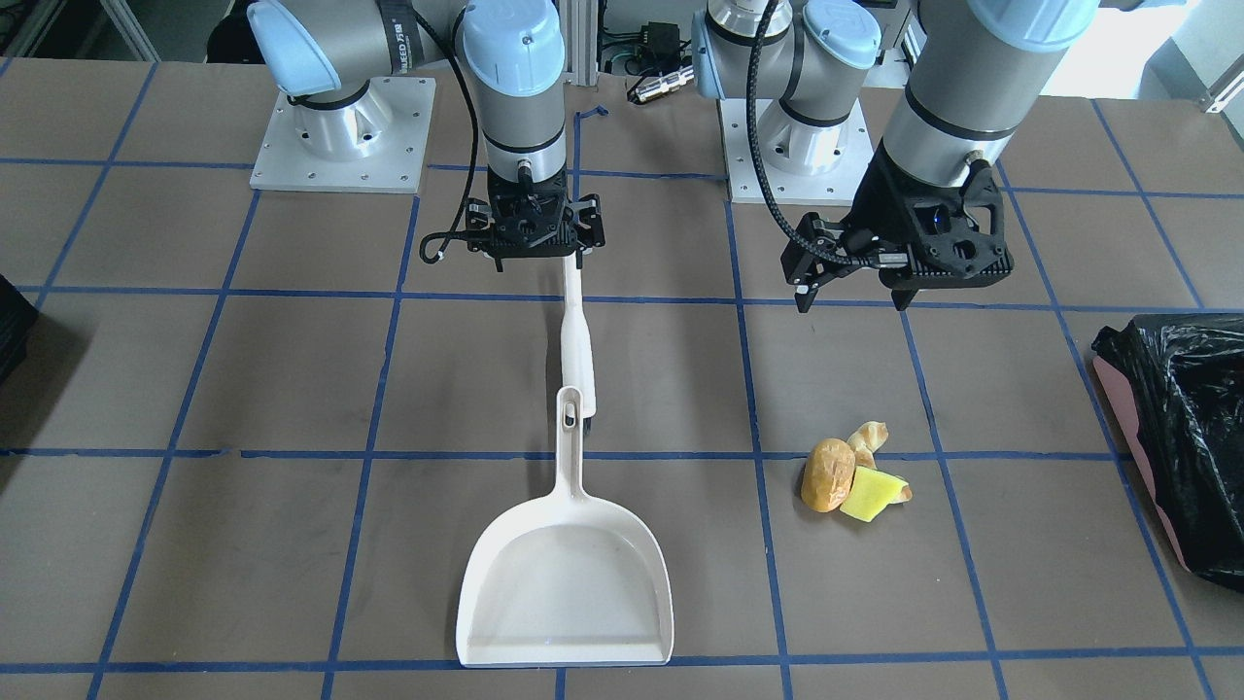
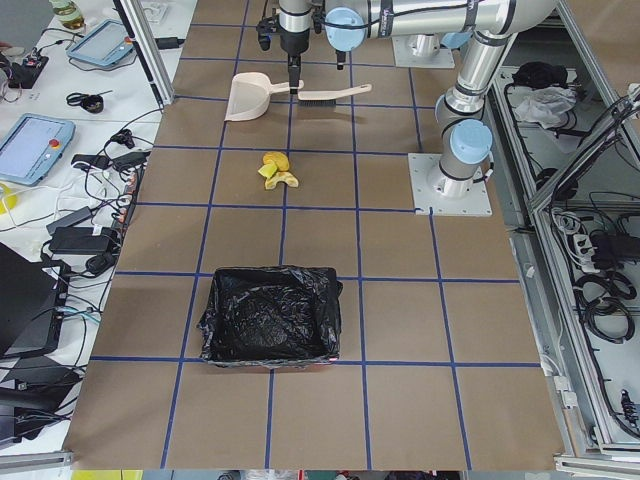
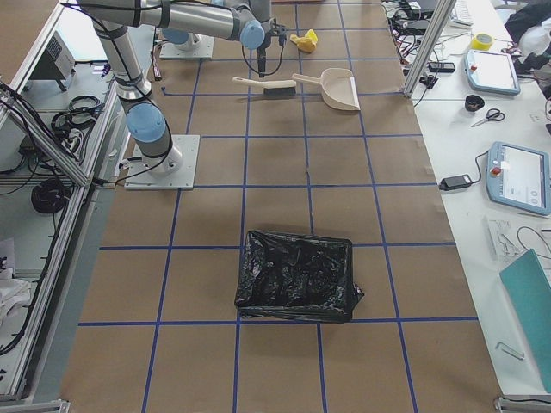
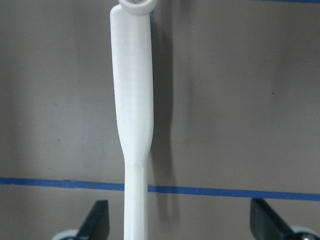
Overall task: Sweep and dump trash in nearest bin
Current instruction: 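Reach the right gripper down and grasp the white brush handle, then grasp the white dustpan handle with the left gripper while the right gripper holds the brush, then lift the dustpan with the left gripper and set it beside the trash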
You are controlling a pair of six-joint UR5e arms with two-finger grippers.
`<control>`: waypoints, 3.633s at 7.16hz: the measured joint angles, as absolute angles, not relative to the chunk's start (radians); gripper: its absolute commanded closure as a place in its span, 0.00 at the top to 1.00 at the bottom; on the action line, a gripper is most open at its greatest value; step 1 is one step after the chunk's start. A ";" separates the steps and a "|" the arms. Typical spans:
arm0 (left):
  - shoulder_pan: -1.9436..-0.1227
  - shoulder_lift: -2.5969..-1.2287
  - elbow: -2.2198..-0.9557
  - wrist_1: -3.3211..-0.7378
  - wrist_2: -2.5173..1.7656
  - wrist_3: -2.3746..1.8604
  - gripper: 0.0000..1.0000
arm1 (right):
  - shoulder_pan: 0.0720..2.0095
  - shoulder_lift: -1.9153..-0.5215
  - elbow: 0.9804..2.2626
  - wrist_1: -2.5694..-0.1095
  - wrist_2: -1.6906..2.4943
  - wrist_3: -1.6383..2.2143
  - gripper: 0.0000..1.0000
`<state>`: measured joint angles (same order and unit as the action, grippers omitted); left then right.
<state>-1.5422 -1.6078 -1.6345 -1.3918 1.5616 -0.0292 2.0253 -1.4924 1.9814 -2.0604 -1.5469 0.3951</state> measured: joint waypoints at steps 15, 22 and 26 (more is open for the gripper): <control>-1.957 -2.043 -1.617 -0.969 1.519 -0.270 1.00 | 2.138 -1.387 2.073 -2.182 -1.543 0.447 0.25; -1.965 -2.066 -1.611 -0.996 1.516 -0.270 0.00 | 2.143 -1.391 2.068 -2.182 -1.543 0.487 0.12; -1.885 -2.012 -1.526 -1.058 1.589 -0.092 0.00 | 2.146 -1.407 2.067 -2.180 -1.543 0.617 0.00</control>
<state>-1.8849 -2.0124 -1.5255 -1.0583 1.5888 -0.0917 2.1458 -1.4072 2.0668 -2.1800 -1.5428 0.6170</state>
